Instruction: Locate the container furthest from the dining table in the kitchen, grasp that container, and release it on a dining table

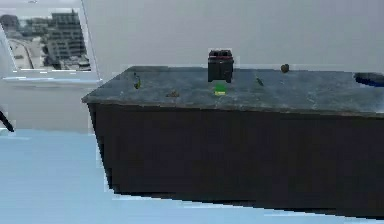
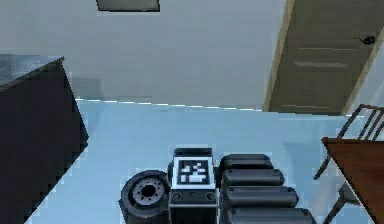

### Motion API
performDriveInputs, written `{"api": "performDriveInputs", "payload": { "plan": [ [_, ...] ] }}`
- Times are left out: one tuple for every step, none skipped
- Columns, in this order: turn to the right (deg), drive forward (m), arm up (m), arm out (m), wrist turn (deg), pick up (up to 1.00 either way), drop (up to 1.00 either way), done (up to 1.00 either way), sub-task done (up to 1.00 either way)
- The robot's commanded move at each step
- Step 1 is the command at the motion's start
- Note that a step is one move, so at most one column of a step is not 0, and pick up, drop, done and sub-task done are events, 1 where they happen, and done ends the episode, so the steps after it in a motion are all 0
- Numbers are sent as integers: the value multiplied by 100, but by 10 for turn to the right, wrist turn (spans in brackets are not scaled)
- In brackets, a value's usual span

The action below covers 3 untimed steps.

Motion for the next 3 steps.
{"api": "performDriveInputs", "payload": {
  "plan": [
    [-450,0,0,0,0,0,0,0,0],
    [-450,0,0,0,0,0,0,0,0],
    [-390,0,0,0,0,0,0,0,0]
  ]
}}
